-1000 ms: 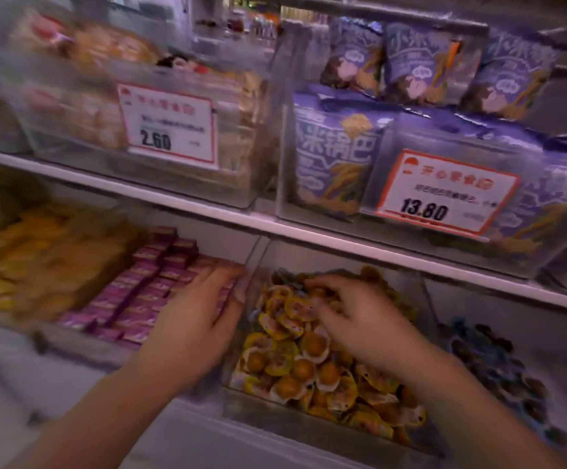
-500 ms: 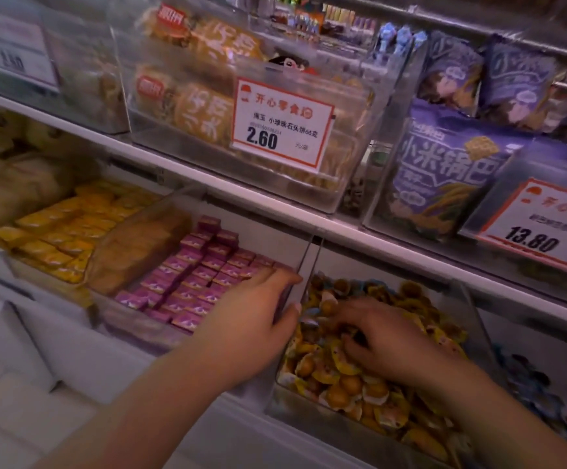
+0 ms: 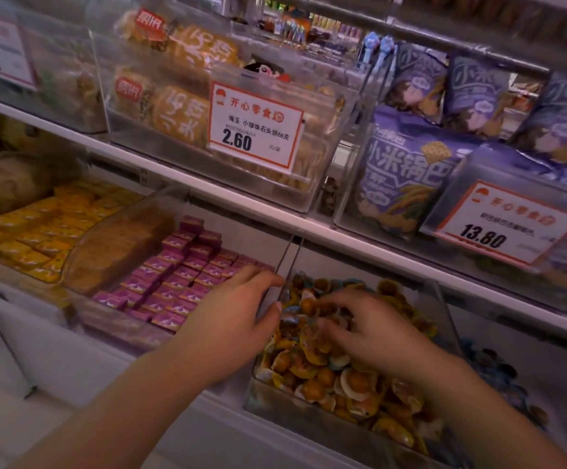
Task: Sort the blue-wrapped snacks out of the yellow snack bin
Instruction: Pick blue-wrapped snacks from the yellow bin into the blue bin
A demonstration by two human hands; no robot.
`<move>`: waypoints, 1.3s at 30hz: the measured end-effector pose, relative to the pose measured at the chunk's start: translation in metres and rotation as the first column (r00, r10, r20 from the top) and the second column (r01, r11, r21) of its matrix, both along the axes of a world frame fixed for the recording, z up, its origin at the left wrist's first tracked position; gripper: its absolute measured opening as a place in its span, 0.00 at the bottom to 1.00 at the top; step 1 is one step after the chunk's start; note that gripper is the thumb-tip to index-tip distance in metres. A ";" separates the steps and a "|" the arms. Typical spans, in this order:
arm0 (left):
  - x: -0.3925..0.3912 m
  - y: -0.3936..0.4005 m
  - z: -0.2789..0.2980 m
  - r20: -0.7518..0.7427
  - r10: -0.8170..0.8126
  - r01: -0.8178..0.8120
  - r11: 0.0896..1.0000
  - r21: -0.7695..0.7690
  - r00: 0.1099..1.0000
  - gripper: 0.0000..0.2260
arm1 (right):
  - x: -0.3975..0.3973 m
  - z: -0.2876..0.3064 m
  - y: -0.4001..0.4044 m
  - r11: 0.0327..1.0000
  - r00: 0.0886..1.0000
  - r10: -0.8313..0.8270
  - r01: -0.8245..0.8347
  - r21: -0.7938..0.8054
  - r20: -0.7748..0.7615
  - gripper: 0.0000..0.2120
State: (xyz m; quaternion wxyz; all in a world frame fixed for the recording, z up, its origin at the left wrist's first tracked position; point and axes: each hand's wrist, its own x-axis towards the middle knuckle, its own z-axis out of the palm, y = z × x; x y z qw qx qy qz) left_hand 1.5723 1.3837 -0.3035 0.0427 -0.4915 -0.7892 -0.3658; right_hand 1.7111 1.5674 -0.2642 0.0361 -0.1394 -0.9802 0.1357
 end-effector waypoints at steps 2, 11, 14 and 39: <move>0.001 0.001 -0.001 0.012 -0.007 0.007 1.000 -0.005 1.000 0.16 | -0.025 -0.008 -0.002 1.000 0.998 0.028 -0.027 -0.008 0.061 0.21; -0.001 0.003 0.000 0.013 -0.003 0.003 1.000 -0.008 1.000 0.18 | -0.051 -0.037 -0.003 0.993 0.959 0.117 -0.118 -0.011 0.260 0.26; -0.001 0.002 0.002 0.021 -0.006 0.007 1.000 -0.005 1.000 0.16 | -0.036 -0.037 -0.006 0.979 0.959 0.195 -0.202 0.014 0.205 0.20; 0.067 0.023 0.032 0.890 -0.446 -0.113 0.893 0.436 -0.094 0.16 | 0.019 0.010 -0.039 0.939 0.915 -0.031 -0.112 -0.325 -0.403 0.12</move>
